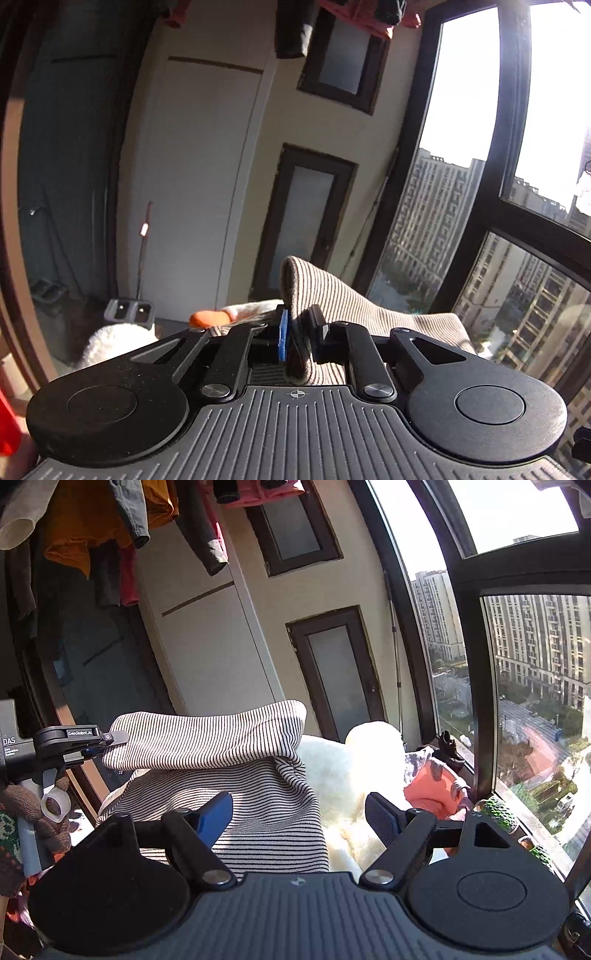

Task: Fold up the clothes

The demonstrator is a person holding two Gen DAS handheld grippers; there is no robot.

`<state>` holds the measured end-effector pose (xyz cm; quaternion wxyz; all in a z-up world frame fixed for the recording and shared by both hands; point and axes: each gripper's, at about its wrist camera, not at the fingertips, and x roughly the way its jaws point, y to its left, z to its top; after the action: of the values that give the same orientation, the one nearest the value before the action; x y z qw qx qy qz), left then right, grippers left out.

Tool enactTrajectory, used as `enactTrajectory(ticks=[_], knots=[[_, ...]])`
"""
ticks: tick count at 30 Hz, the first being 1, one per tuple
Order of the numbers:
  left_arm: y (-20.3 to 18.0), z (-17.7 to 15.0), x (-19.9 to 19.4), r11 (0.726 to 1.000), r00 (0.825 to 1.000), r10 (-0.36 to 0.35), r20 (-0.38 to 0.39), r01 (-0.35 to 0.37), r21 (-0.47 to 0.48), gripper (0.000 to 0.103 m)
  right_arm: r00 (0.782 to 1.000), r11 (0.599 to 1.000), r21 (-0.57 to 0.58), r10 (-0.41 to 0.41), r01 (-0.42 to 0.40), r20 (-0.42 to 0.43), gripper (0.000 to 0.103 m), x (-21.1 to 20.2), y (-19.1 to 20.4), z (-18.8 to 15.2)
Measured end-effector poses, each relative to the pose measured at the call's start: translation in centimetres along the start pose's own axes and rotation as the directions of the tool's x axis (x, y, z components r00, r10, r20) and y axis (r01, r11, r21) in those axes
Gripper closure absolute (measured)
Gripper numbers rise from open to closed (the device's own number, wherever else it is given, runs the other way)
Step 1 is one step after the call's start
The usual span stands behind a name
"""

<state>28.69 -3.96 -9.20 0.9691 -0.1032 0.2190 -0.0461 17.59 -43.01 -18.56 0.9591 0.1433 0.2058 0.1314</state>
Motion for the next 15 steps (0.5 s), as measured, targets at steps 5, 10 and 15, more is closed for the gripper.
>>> enactTrajectory(ticks=[5, 10, 15], knots=[[4.7, -1.6, -0.8, 0.987, 0.992, 0.121, -0.041, -0.125, -0.102, 0.080, 0.999, 0.999, -0.011, 0.046, -0.046, 0.017, 0.019, 0.5, 0.5, 0.1], [14.3, -5.5, -4.5, 0.880, 0.989, 0.127, -0.072, -0.145, -0.452, 0.046, 0.982, 0.982, -0.013, 0.191, -0.191, 0.011, 0.000, 1.1, 1.8, 0.5], [22.3, -14.2, -5.5, 0.537, 0.987, -0.080, -0.138, -0.074, -0.840, 0.017, 0.932, 0.932, 0.026, 0.362, -0.362, -0.006, 0.000, 1.4, 3.3, 0.9]])
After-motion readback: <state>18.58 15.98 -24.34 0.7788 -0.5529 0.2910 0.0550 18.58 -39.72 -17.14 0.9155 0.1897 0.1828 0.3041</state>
